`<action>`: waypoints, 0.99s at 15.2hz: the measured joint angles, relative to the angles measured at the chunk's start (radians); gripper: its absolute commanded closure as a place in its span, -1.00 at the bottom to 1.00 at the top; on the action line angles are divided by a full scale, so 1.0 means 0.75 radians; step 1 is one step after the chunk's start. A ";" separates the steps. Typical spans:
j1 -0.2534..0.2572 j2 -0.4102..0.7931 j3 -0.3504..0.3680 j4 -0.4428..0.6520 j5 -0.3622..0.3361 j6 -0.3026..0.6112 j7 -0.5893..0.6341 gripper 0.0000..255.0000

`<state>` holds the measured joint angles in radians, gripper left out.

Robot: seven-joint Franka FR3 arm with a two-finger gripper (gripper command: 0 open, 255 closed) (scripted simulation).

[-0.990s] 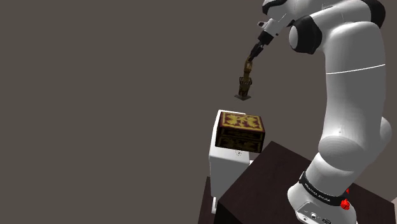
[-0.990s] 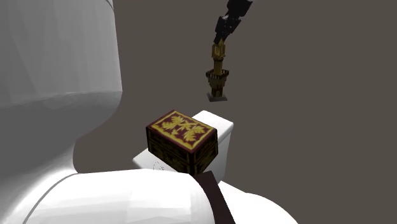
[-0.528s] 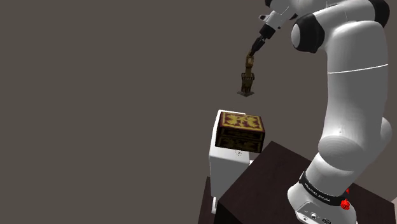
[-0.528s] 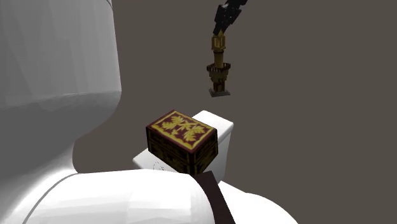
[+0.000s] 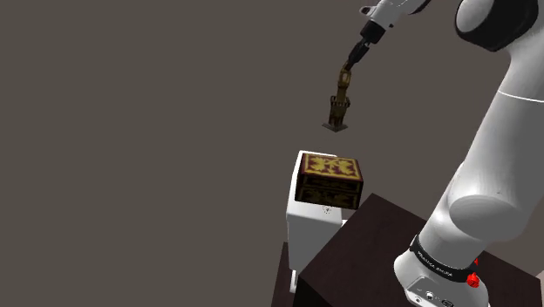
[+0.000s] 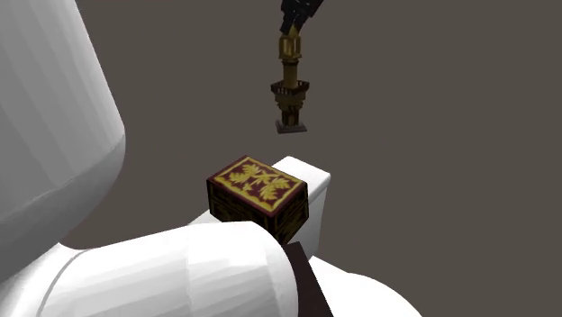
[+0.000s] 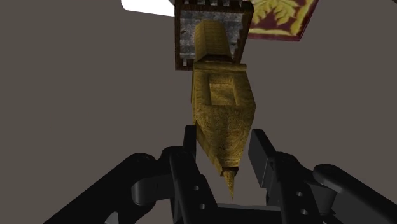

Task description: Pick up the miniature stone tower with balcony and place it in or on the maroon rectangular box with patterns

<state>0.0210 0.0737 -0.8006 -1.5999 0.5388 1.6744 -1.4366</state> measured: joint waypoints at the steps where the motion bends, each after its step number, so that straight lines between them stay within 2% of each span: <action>1: 0.027 -0.061 0.013 -0.031 -0.046 0.010 0.043 1.00; 5: 0.085 -0.323 0.106 -0.200 -0.231 0.061 0.206 1.00; 9: 0.076 -0.543 0.231 -0.310 -0.360 0.046 0.362 1.00; 12: 0.055 -0.684 0.332 -0.395 -0.420 0.035 0.468 1.00; 15: 0.043 -0.728 0.359 -0.470 -0.436 0.073 0.483 1.00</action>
<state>0.0530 -0.4725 -0.5315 -1.9521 0.2120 1.7294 -1.0748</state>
